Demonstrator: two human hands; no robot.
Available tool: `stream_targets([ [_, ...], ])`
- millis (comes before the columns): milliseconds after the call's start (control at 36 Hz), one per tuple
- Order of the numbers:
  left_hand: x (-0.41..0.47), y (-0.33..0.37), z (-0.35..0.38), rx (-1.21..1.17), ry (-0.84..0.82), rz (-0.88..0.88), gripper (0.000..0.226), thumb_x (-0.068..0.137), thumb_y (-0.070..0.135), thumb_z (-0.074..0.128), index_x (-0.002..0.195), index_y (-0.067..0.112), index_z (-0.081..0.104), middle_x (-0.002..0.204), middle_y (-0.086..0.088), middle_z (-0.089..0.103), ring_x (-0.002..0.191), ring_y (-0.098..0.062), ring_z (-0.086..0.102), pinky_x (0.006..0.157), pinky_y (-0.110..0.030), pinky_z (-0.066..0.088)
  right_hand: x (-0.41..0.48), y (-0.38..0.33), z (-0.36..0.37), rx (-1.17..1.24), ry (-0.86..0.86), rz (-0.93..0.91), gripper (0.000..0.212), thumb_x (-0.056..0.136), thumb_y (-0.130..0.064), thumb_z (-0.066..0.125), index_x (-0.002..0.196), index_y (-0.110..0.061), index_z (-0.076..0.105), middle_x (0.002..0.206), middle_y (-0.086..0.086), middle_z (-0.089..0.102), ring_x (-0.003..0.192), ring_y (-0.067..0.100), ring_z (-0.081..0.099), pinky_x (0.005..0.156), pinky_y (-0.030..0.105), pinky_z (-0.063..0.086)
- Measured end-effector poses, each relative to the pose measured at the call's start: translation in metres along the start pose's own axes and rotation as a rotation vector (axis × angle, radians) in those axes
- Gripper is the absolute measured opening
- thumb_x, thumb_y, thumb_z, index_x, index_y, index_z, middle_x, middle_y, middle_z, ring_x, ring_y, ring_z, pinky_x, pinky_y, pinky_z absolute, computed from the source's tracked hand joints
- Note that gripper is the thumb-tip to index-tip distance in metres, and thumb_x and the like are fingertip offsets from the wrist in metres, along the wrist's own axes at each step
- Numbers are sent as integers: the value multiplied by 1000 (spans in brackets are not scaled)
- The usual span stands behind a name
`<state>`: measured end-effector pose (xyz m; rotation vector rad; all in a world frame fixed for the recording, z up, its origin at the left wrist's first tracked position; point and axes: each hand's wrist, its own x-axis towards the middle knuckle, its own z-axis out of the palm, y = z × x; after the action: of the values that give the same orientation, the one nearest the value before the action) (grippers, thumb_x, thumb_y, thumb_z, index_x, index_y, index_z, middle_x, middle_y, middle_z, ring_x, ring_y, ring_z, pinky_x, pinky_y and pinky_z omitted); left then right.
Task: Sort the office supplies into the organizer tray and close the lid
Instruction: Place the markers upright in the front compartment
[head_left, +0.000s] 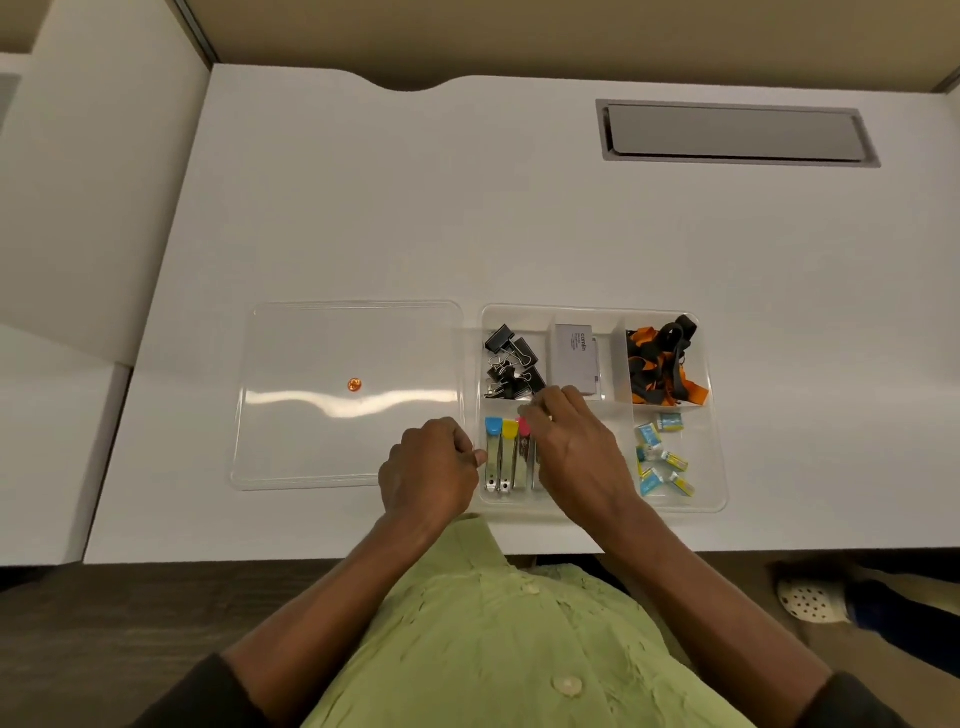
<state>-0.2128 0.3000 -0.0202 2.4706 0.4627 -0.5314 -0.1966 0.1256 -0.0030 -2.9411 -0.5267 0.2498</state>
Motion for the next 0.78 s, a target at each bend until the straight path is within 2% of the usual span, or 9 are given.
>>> stream_targets([
  [56,0,1,0,-11,-12,-2,16,92,42,81,91,28,75,88,10,76,82,-13,71,63,-25,42,0,1,2,0,-36,-50,45,76,5,78,119,-5,68,118,11,66,105,26,61,78,34,58],
  [111,2,1,0,-32,-21,-5,16,91,41,82,88,28,74,88,9,76,82,-14,72,66,-26,44,1,1,7,-36,-81,-82,47,82,-1,75,128,-5,63,121,13,66,107,27,61,88,37,56],
  [194,4,1,-1,-36,-18,-4,17,89,40,84,85,29,73,85,11,74,82,-13,71,67,-27,46,2,0,16,-118,-123,-131,57,92,-14,65,145,-5,48,126,15,63,113,31,61,101,44,50],
  [250,6,0,0,-52,-30,-13,20,89,39,85,79,31,69,78,15,69,81,-12,71,68,-27,47,4,-3,20,-189,-158,-152,63,94,-22,62,150,-3,41,128,18,62,116,34,61,108,49,45],
  [361,9,-2,-1,-89,-50,-32,30,86,40,88,69,34,64,69,18,65,76,-9,70,67,-27,47,10,-14,23,-186,-248,-111,59,92,-26,59,142,-3,40,128,21,56,117,36,56,107,48,42],
  [472,8,-2,-3,-106,-52,-44,24,84,42,89,74,30,71,71,16,70,76,-9,70,68,-27,47,23,-16,12,-117,-348,-120,62,88,-25,69,139,-4,42,131,20,55,118,34,57,99,46,48],
  [556,6,-1,-3,-103,-41,-53,23,84,43,89,77,27,73,75,14,73,77,-10,70,65,-26,44,31,-15,5,-70,-351,-102,60,89,-20,67,141,-4,41,129,19,59,114,34,59,93,45,50],
  [667,4,0,-5,-95,-48,-58,23,84,44,88,79,27,73,78,13,75,82,-13,73,72,-30,51,25,-20,5,-129,-370,-138,64,91,-25,69,143,-3,40,136,23,53,123,37,56,103,48,47],
  [778,5,-4,-12,-111,-39,-73,32,79,54,89,75,28,71,79,13,73,82,-13,70,71,-30,48,20,-21,-2,-128,-346,-122,61,90,-26,69,141,-3,44,134,19,56,121,33,57,105,46,48],
])
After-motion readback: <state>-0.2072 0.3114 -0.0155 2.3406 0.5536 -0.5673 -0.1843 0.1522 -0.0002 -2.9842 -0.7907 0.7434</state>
